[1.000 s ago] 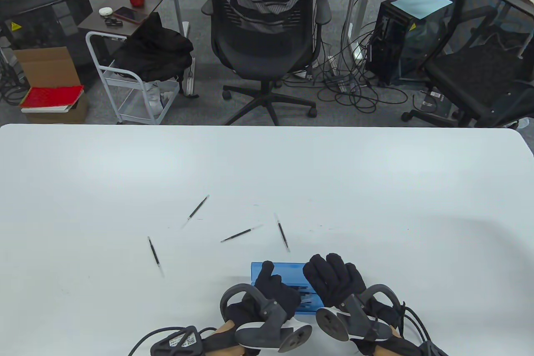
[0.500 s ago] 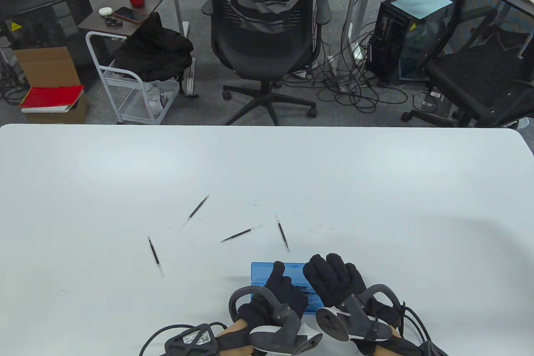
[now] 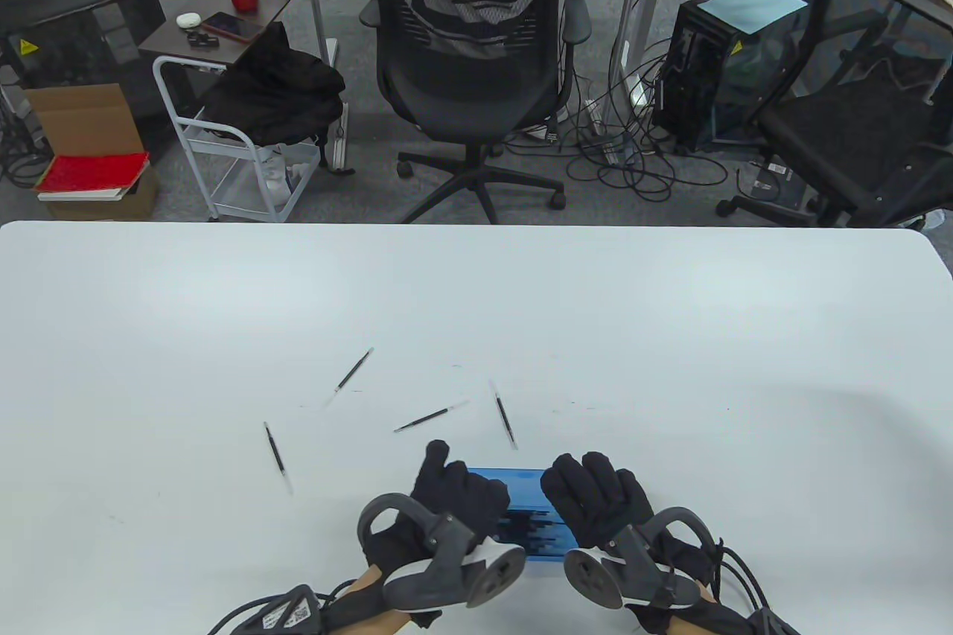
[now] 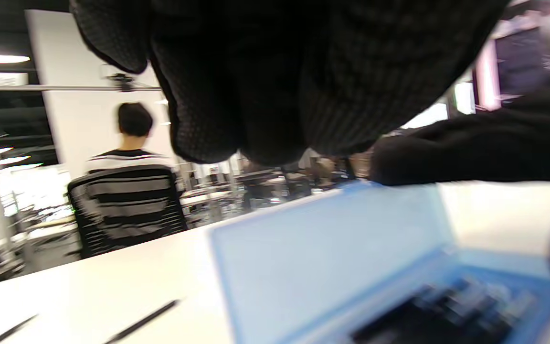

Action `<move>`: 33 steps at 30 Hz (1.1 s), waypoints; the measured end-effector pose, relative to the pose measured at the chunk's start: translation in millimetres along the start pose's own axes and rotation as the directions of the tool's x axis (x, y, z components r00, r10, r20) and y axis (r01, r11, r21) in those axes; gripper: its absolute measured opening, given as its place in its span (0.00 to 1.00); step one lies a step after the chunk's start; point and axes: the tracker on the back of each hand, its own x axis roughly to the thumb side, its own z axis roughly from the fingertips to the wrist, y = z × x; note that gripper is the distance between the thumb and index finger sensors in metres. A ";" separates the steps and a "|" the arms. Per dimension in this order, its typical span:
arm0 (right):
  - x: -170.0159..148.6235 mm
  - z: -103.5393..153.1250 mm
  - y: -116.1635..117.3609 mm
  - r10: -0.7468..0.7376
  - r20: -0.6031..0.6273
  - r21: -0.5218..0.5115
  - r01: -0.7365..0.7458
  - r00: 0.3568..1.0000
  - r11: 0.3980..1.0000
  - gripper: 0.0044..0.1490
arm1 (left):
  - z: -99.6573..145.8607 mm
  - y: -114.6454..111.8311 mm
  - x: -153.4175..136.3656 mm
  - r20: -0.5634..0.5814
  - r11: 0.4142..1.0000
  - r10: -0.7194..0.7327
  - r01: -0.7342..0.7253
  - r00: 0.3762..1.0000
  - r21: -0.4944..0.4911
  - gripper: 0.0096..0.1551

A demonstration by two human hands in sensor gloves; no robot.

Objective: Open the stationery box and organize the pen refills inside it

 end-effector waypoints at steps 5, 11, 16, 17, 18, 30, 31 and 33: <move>0.1 0.1 0.0 0.001 0.000 0.000 -0.001 1.000 1.000 0.71 | 0.9 -2.4 -57.1 -0.292 0.997 0.045 -0.062 0.955 -0.048 0.27; 0.2 0.1 -0.1 0.001 0.000 0.000 -0.001 1.000 1.000 0.71 | 3.6 -34.1 -120.3 -0.586 0.981 -0.028 -0.091 0.809 -0.173 0.27; 0.3 0.1 0.0 -0.001 0.000 0.000 0.001 1.000 1.000 0.71 | 7.1 -63.8 -159.8 -0.726 0.950 -0.109 -0.144 0.679 -0.276 0.29; 0.3 0.1 -0.1 -0.001 0.000 0.000 0.001 1.000 1.000 0.71 | 7.9 -67.4 -164.5 -0.740 0.946 -0.114 -0.156 0.662 -0.285 0.29; 0.3 0.1 0.0 -0.001 0.000 0.000 0.001 1.000 1.000 0.71 | 8.7 -73.8 -171.4 -0.761 0.938 -0.118 -0.180 0.638 -0.297 0.29; 0.3 0.0 0.4 -0.007 0.001 0.004 0.007 1.000 1.000 0.71 | 1.9 -109.4 -184.7 -0.799 0.896 -0.197 -0.228 0.568 -0.382 0.30; 0.3 0.0 0.4 -0.007 0.001 0.005 0.007 1.000 1.000 0.71 | 1.2 -110.6 -184.2 -0.800 0.896 -0.202 -0.224 0.565 -0.384 0.30; 0.3 0.0 0.4 -0.006 0.001 0.005 0.006 1.000 1.000 0.71 | -0.2 -113.2 -183.8 -0.800 0.893 -0.213 -0.220 0.561 -0.393 0.30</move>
